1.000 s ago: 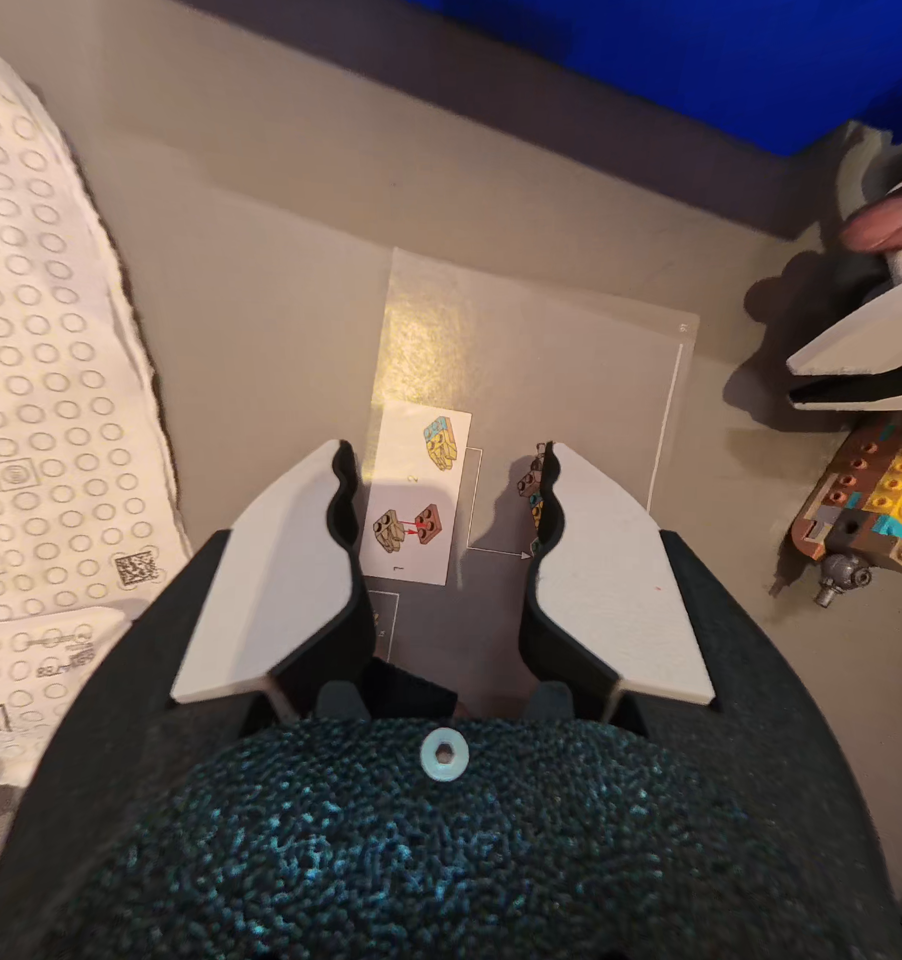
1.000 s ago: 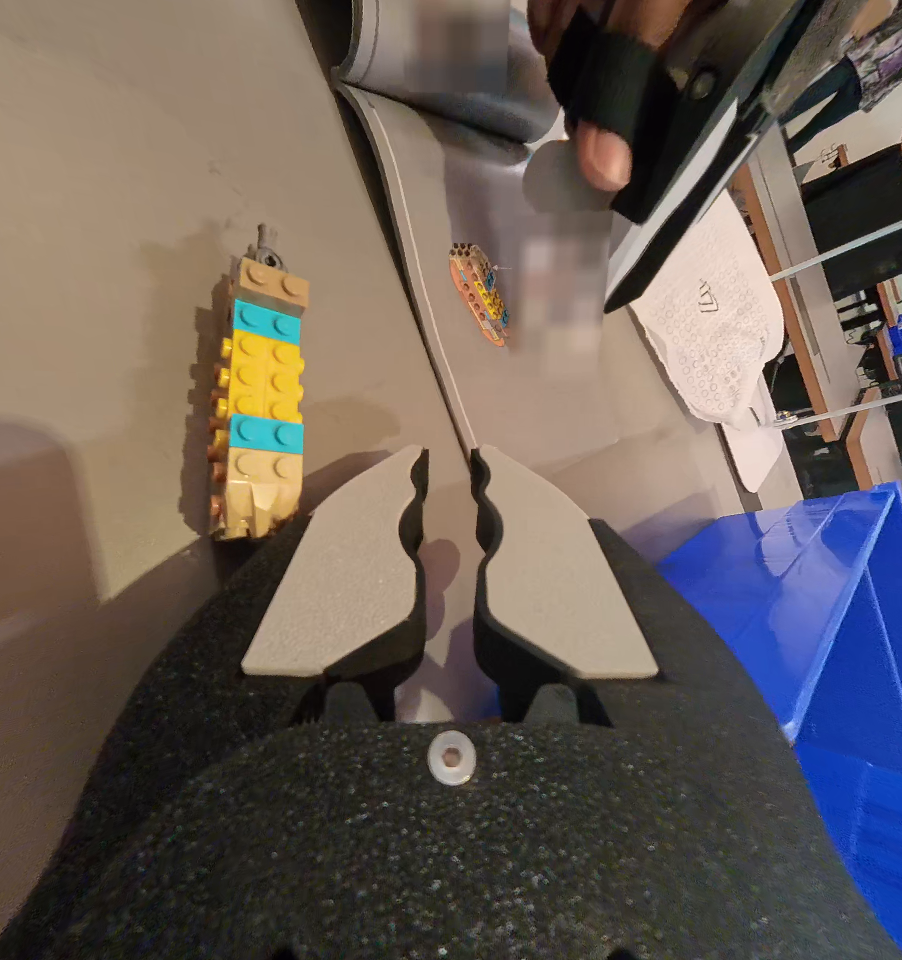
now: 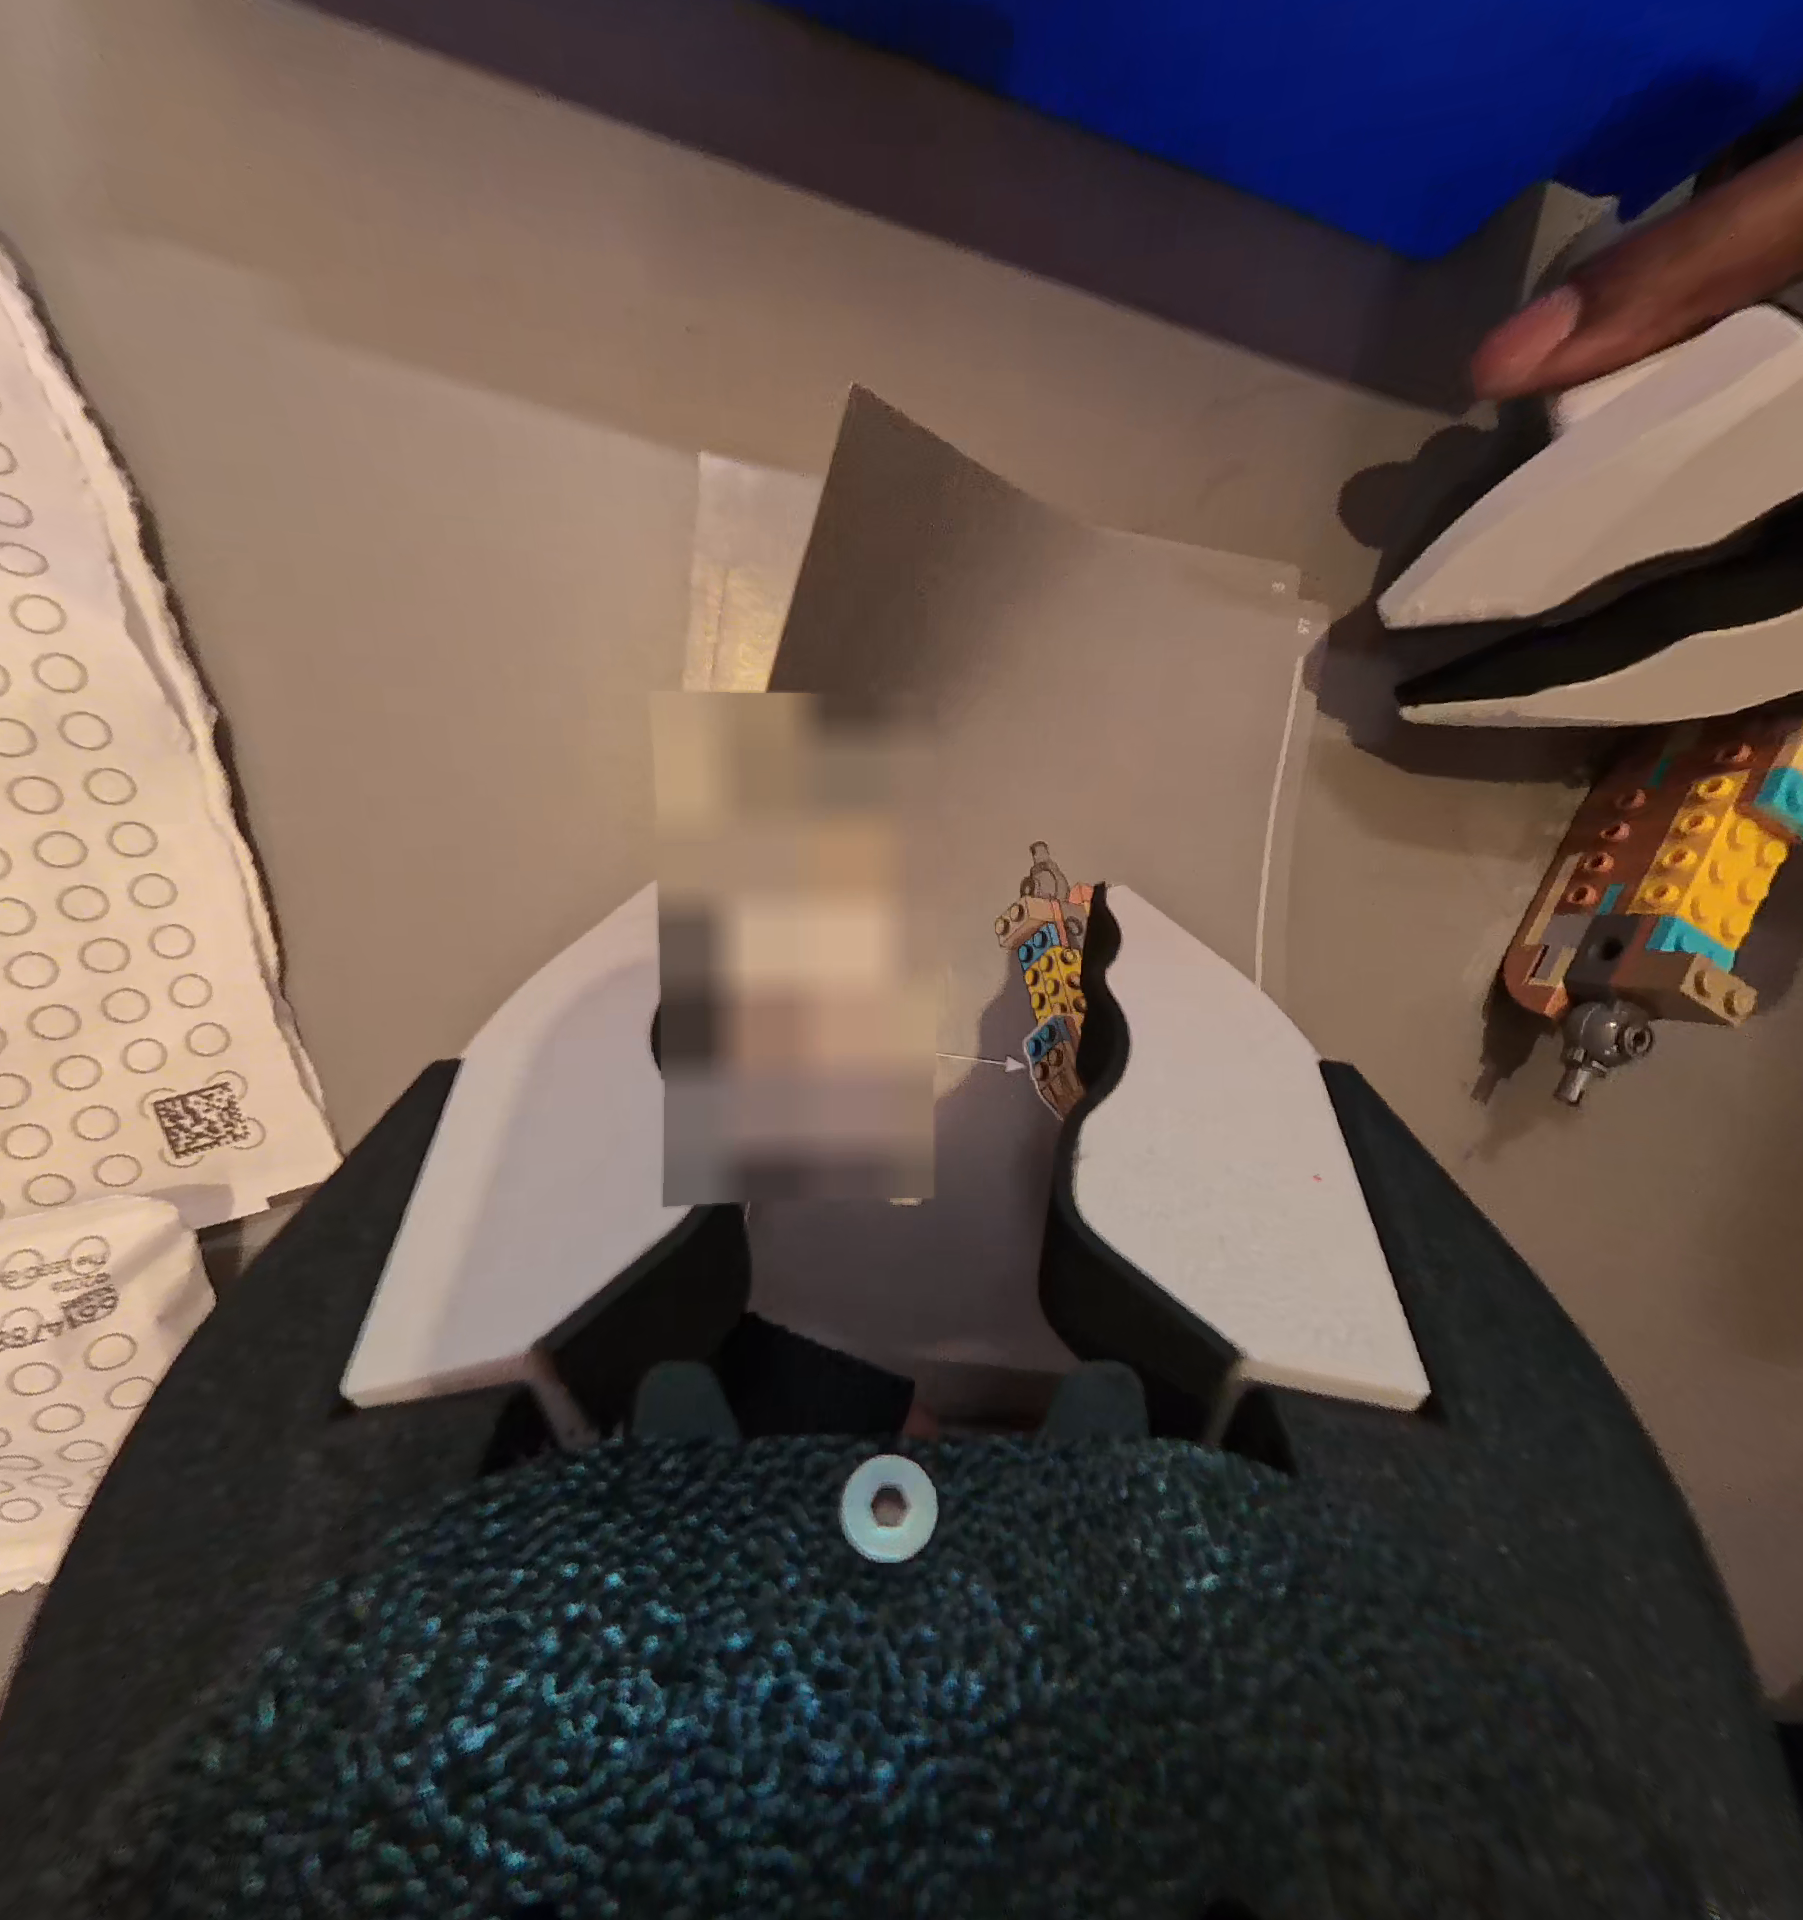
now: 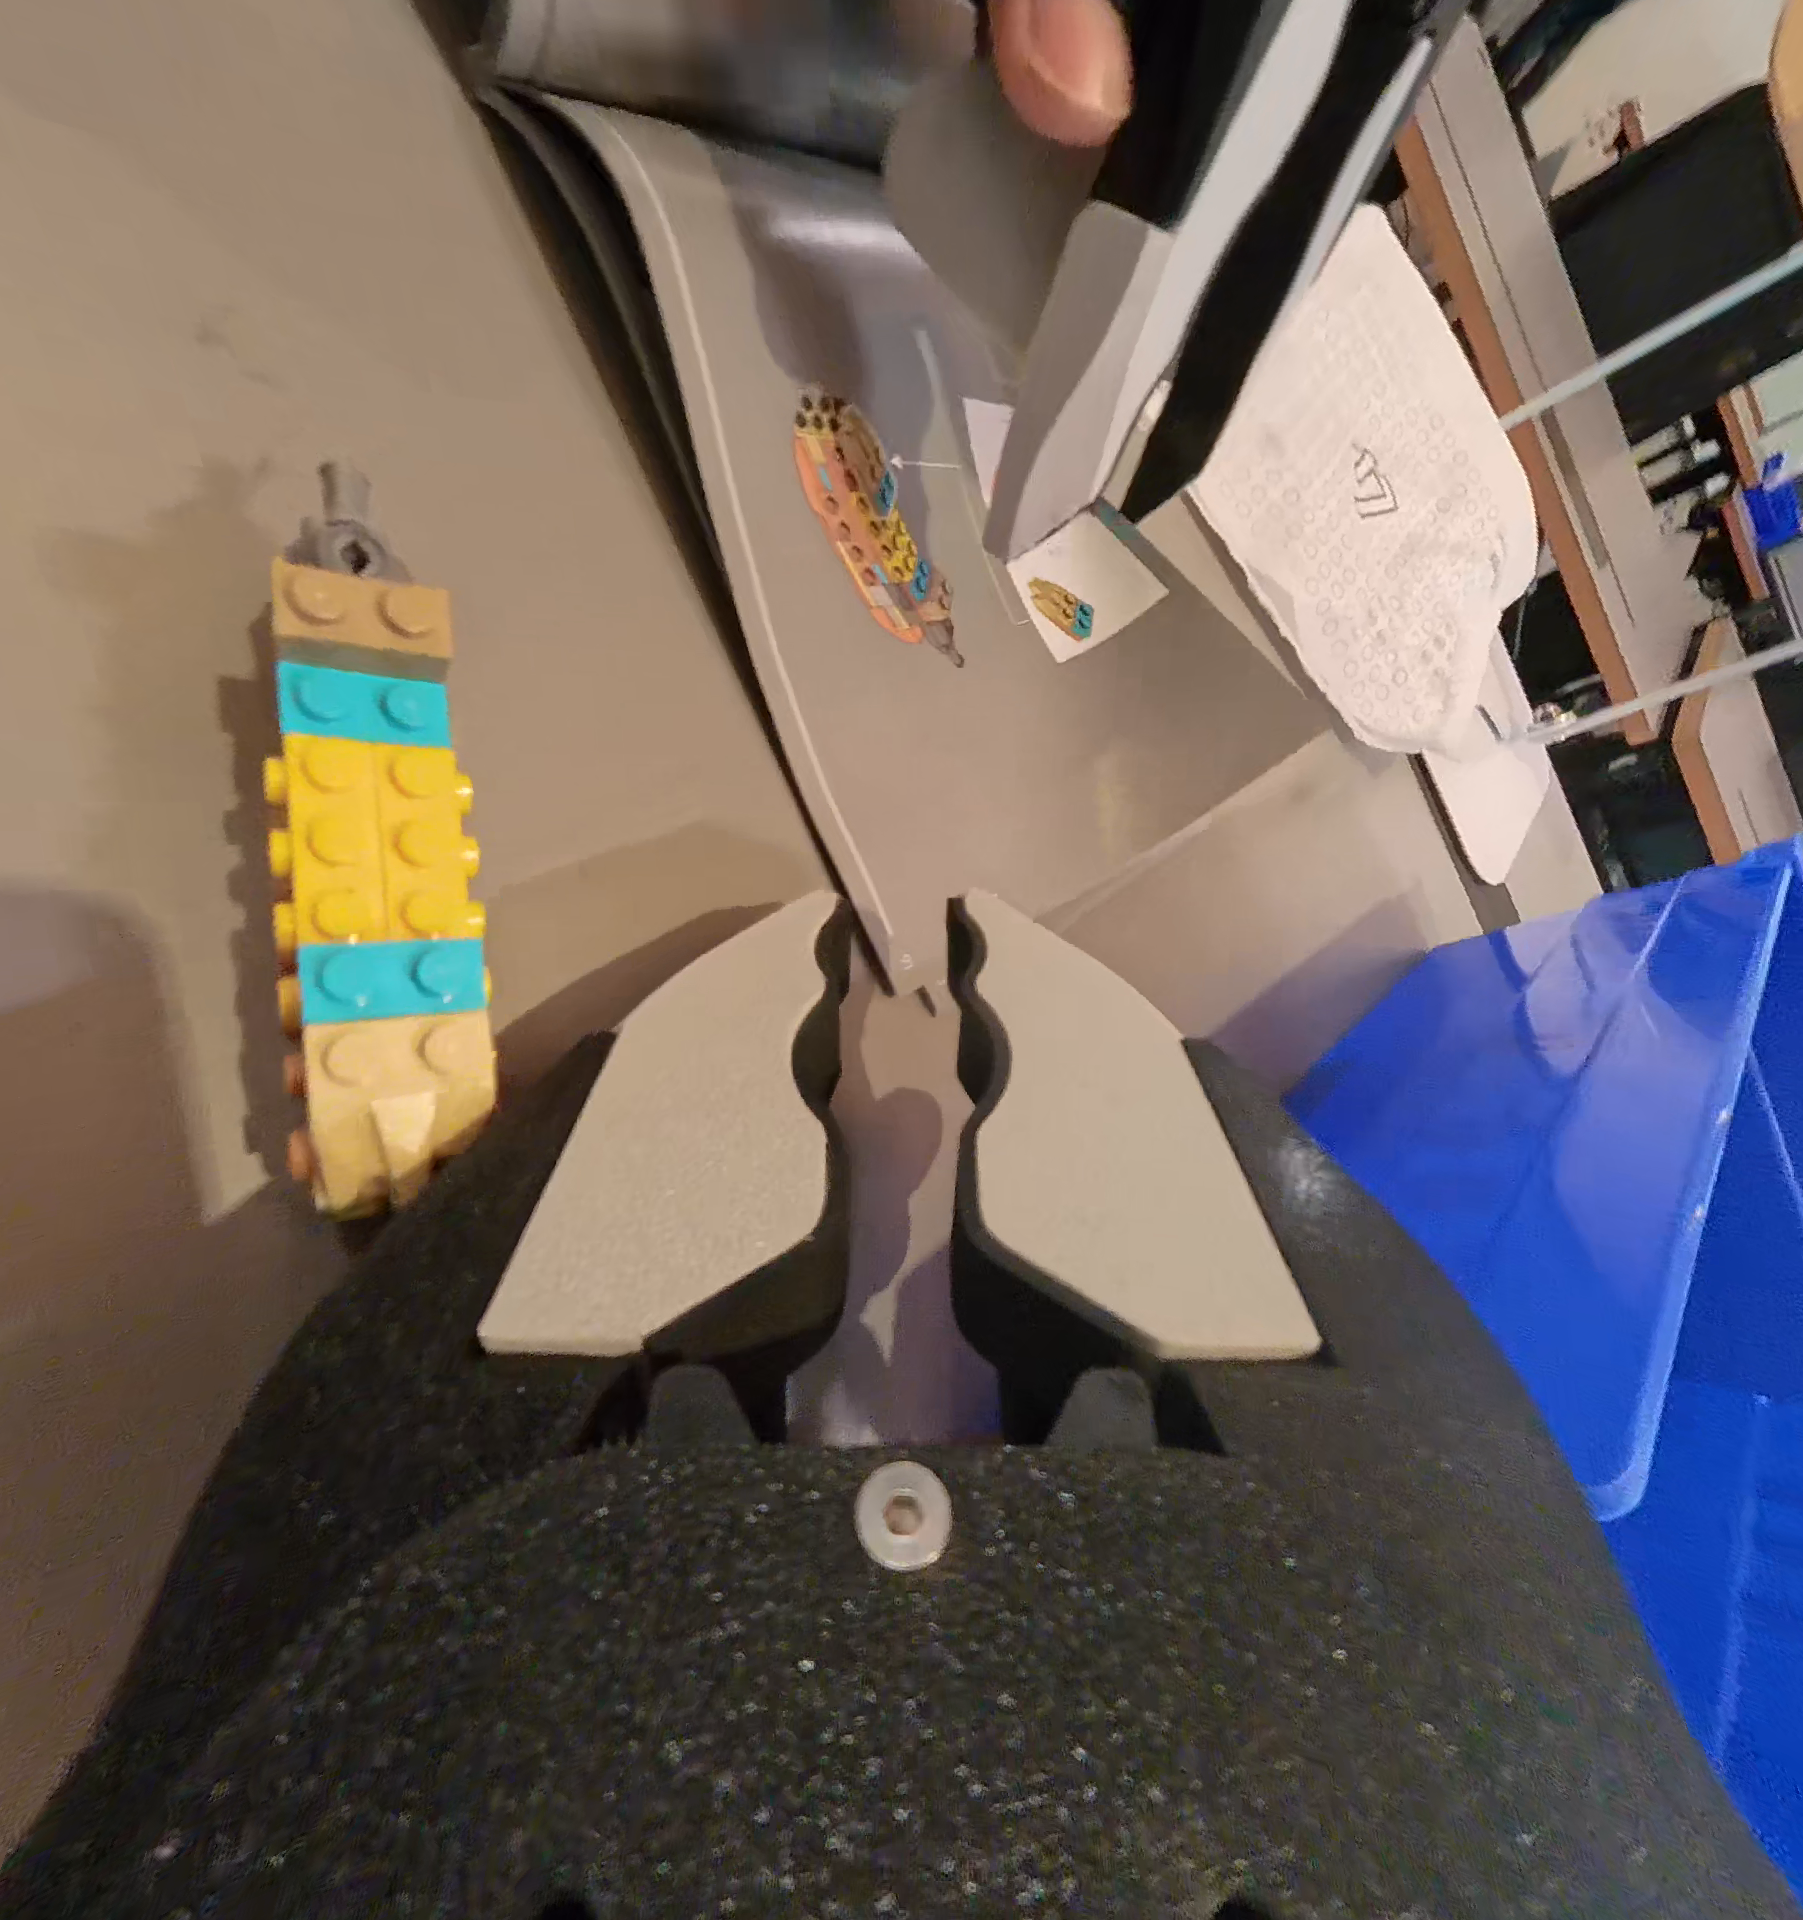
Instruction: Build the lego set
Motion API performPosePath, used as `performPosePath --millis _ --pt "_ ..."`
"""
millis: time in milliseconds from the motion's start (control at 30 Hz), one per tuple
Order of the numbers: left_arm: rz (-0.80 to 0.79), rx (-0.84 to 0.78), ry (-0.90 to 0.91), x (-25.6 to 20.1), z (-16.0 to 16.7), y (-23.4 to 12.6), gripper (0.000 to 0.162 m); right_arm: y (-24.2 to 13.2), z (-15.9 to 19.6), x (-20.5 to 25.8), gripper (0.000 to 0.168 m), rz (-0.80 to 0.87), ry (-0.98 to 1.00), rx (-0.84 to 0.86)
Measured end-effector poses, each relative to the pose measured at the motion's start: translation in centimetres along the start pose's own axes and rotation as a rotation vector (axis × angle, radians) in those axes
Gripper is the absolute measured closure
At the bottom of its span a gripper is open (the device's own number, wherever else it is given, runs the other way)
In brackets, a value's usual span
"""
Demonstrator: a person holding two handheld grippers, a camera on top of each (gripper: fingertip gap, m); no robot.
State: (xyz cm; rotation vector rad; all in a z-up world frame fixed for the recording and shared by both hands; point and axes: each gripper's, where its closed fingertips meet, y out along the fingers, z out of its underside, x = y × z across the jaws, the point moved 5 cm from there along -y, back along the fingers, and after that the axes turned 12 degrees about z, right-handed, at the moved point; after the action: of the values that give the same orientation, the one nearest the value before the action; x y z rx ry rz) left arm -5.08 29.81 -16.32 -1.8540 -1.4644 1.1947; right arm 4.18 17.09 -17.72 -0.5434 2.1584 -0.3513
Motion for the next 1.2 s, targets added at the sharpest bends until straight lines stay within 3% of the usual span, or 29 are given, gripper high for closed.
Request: performPosePath --millis 233,467,600,867,1200 --pt "0.011 0.01 0.032 -0.2 0.3 -0.3 0.097 0.6 -1.8 -1.0 0.137 0.018 0.157 0.03" --pt "0.023 0.024 0.045 -0.2 0.5 -0.1 0.097 2.2 -4.8 -2.5 0.096 -0.025 0.481 0.044" --pt "0.026 0.036 0.055 -0.3 0.5 0.1 0.097 3.7 -5.1 -3.7 0.085 -0.062 0.684 0.082" --pt "0.028 0.068 0.065 -0.3 0.8 0.5 0.101 6.4 -3.0 -3.8 0.086 -0.06 0.807 0.2" --pt "0.045 0.063 0.073 -0.5 0.9 0.4 0.101 6.3 -2.8 -3.4 0.1 -0.189 0.879 0.179"
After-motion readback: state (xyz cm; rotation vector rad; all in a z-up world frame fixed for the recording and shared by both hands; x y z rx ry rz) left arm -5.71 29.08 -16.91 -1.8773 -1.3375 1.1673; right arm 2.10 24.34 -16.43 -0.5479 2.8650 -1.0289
